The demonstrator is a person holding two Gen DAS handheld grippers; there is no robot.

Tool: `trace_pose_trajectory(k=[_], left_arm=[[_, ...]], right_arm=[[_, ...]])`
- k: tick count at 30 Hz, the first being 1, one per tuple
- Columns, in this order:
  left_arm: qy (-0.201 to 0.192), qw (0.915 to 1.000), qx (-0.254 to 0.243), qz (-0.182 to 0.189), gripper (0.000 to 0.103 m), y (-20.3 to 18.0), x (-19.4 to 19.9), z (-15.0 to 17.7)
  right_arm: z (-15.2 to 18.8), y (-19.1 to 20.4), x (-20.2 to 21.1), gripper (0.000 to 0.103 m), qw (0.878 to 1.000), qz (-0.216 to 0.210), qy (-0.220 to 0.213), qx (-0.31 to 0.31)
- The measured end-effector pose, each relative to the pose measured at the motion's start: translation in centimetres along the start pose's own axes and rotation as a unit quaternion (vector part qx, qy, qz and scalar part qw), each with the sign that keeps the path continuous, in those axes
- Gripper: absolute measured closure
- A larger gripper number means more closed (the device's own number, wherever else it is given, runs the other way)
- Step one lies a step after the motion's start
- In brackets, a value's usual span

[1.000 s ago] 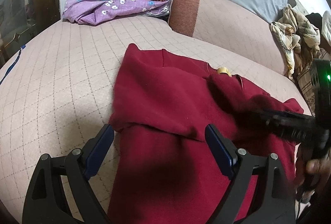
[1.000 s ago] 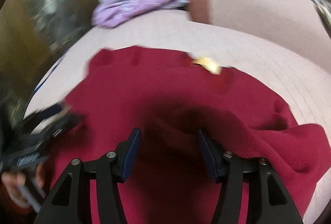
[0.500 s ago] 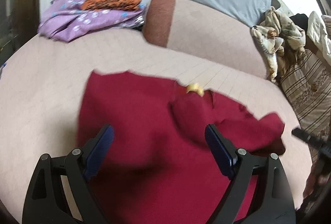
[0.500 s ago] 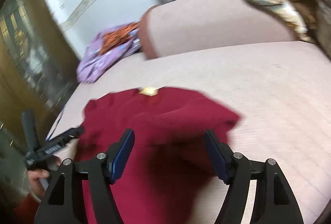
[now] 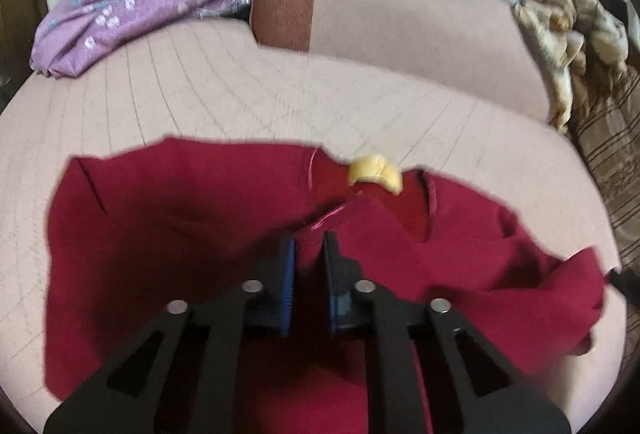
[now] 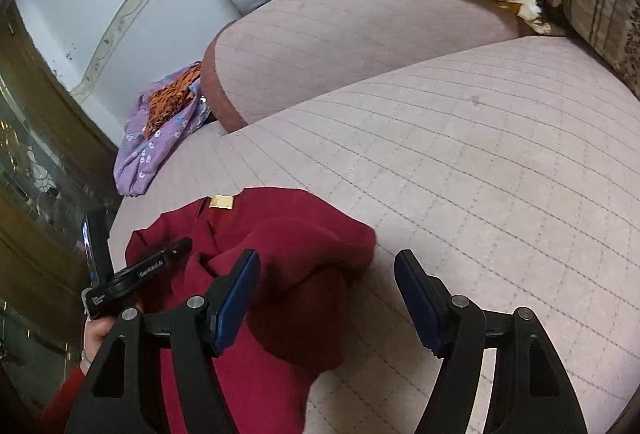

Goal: Fold small clothes
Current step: 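Grasp the sweater edge with the left gripper and fold it inward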

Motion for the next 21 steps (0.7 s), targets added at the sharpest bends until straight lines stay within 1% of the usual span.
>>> trace_pose_trajectory(k=[2,4,6,8,10,13,15,16,17,19,20,21], left_arm=[[-0.04,0.999,0.008,0.016,0.096,0.1,3.2,-1.2],[-0.075,0.9965,0.028,0.025,0.097,1.1,6.0,-2.3],[-0.1,0.9927,0.065,0.014,0.097,3.7,8.2,-3.1],[-0.099,0.9914,0.086,-0.006,0.097,5.9,8.4,-3.0],[-0.088,0.9914,0.095,-0.019,0.097,7.8,7.8,-2.2],[-0.066,0.9914,0.109,-0.028,0.097,9.9,6.8,-0.6],[-0.062,0.9914,0.111,-0.029,0.097,10.3,6.6,0.1],[-0.061,0.9914,0.112,-0.028,0.097,10.5,6.6,0.0],[-0.063,0.9912,0.113,-0.026,0.097,10.8,6.7,-0.1],[-0.071,0.9901,0.118,-0.026,0.097,11.1,6.9,-0.4],[-0.073,0.9895,0.121,-0.026,0.097,11.4,7.0,-0.6],[-0.071,0.9895,0.124,-0.025,0.097,11.4,6.9,-0.6]], right_arm=[[0.1,0.3,-0.2,0.031,1.0,-0.003,0.003,0.002],[0.2,0.5,-0.2,0.031,1.0,-0.014,0.006,0.001],[0.3,0.7,0.0,0.031,1.0,-0.02,0.005,0.0],[0.3,0.8,0.1,0.031,1.0,-0.02,0.002,0.002],[0.6,1.2,-0.5,0.031,1.0,-0.021,0.01,0.006],[1.3,2.6,-1.8,0.032,0.999,-0.029,0.025,0.024],[1.1,3.7,-2.8,0.036,0.999,-0.027,0.017,0.04],[0.8,3.9,-3.3,0.044,0.999,-0.018,0.013,0.044],[0.6,3.9,-3.9,0.05,0.999,-0.011,0.014,0.042],[-0.1,4.5,-6.0,0.05,0.999,-0.027,0.028,0.028],[-0.4,5.0,-7.4,0.05,0.998,-0.031,0.042,0.034],[-0.8,5.2,-9.0,0.05,0.997,-0.014,0.057,0.049]])
Point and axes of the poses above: each gripper's, at about its wrist camera, not at the fingertips, and x roughly against the way its jaws point, y to its left, z to its underside, the point moved 6 cm from there along -x, roughly the way its jaws point, and after that the axes turned 10 degrees about x, right-handed, at the moved point
